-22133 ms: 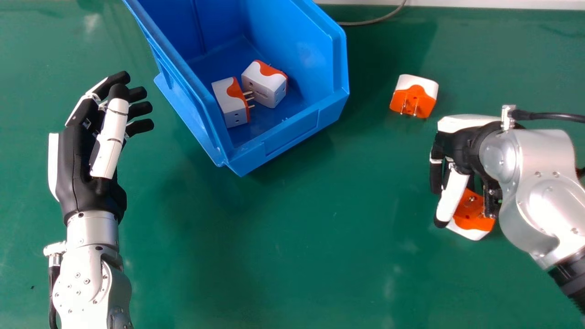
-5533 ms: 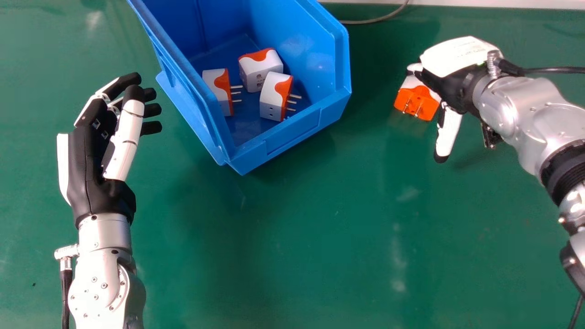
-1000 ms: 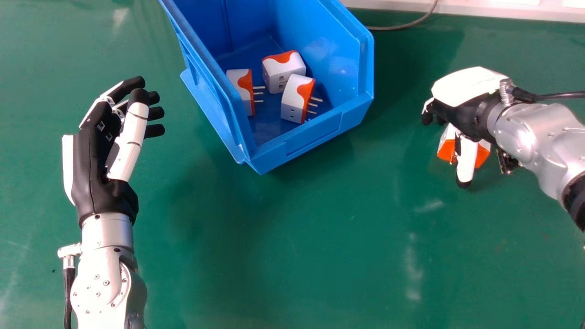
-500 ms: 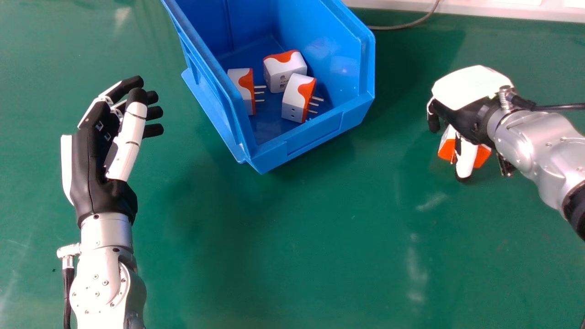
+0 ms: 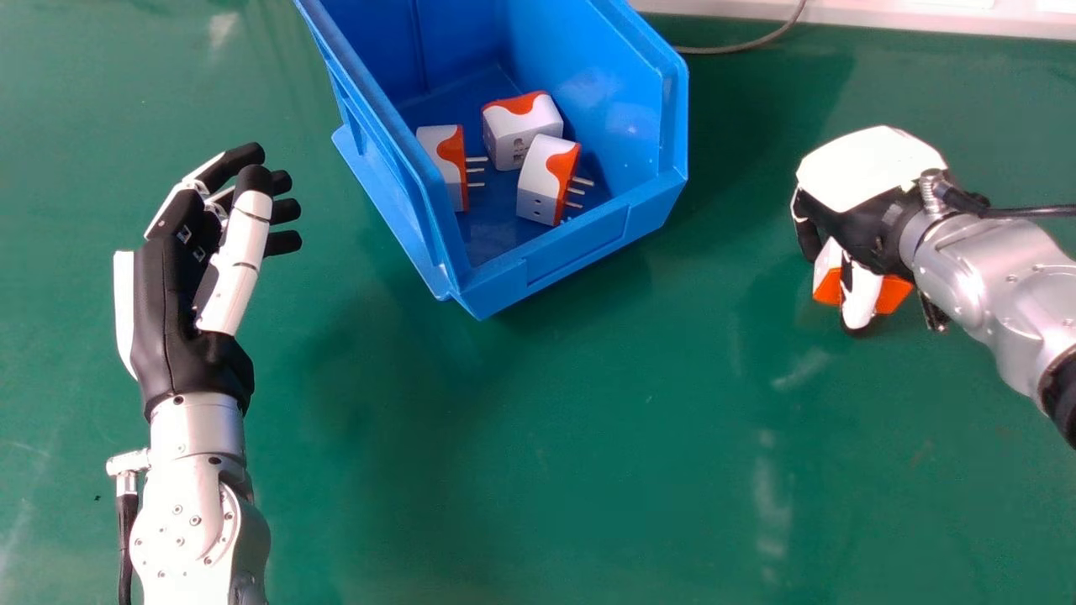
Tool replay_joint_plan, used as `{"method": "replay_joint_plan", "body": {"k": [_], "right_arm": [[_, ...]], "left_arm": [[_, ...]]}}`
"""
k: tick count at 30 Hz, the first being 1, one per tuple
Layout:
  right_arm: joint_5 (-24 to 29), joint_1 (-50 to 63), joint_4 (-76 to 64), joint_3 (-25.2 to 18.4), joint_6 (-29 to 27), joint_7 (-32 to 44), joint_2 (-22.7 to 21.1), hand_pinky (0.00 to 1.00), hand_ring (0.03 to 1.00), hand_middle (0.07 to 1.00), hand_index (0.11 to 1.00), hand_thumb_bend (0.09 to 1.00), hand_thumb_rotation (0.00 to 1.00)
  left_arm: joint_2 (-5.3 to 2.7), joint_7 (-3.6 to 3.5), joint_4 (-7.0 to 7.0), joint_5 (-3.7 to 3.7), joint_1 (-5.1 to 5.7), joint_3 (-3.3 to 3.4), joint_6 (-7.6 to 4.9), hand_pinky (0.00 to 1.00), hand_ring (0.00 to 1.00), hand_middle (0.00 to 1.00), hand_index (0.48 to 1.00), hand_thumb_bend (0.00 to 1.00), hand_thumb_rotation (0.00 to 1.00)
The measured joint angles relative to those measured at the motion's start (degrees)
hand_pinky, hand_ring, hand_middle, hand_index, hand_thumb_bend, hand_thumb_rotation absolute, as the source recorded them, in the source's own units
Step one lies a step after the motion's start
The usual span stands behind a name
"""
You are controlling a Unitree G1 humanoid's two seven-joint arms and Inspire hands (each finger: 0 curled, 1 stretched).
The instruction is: Pick all objects and put in blue box
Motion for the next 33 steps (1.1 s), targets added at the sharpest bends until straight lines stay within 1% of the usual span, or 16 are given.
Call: {"method": "replay_joint_plan", "body": {"k": [7,8,12,13,22,26,28,30,33], "right_arm": [[-0.23,0.14,-0.59,-0.02,0.07,0.45,-0.13,0.42,0.535,0.515,0.525,0.553,0.01],[-0.23,0.26,-0.80,-0.07,0.07,0.48,-0.22,0.42,0.509,0.515,0.527,0.545,0.01],[-0.24,0.54,-1.70,-0.18,0.11,1.09,-0.46,0.42,0.509,0.515,0.527,0.545,0.01],[-0.24,0.65,-1.85,-0.28,0.13,1.14,-0.50,0.41,0.489,0.516,0.527,0.538,0.00],[-0.03,2.77,-6.32,-1.92,1.15,2.38,-1.48,0.41,0.472,0.517,0.529,0.533,0.00],[1.83,6.30,-12.58,-5.07,1.30,3.74,-2.66,0.38,0.446,0.512,0.532,0.525,0.00],[3.70,8.18,-16.09,-7.64,1.76,5.10,-2.89,0.38,0.446,0.512,0.532,0.525,0.00],[5.13,9.71,-19.64,-10.03,3.46,6.28,-2.95,0.37,0.438,0.510,0.528,0.522,0.00],[6.99,11.50,-24.73,-13.41,6.64,7.29,-3.11,0.36,0.432,0.511,0.520,0.521,0.00]], "left_arm": [[0.00,-0.03,0.01,0.04,-0.04,-0.03,-0.09,0.60,0.64,0.67,0.701,0.55,0.51],[0.01,-0.07,0.04,0.03,-0.05,-0.02,-0.13,0.60,0.64,0.67,0.702,0.55,0.51],[0.03,-0.10,0.22,0.07,-0.05,-0.03,-0.21,0.60,0.64,0.67,0.702,0.55,0.51],[0.03,-0.09,0.22,0.06,-0.05,-0.03,-0.21,0.60,0.64,0.67,0.703,0.55,0.51],[0.00,0.26,-0.03,0.16,-0.05,-0.16,-0.07,0.60,0.64,0.67,0.703,0.55,0.50],[-0.12,0.50,-0.46,0.22,-0.06,-0.18,0.16,0.60,0.64,0.68,0.702,0.55,0.51],[-0.39,0.54,-0.87,0.21,-0.06,-0.20,0.53,0.60,0.64,0.68,0.702,0.55,0.51],[-0.53,0.51,-0.98,0.21,-0.08,-0.27,0.62,0.60,0.64,0.68,0.702,0.55,0.51],[-0.53,0.51,-1.04,0.24,-0.07,-0.25,0.68,0.60,0.64,0.68,0.703,0.55,0.50]]}}
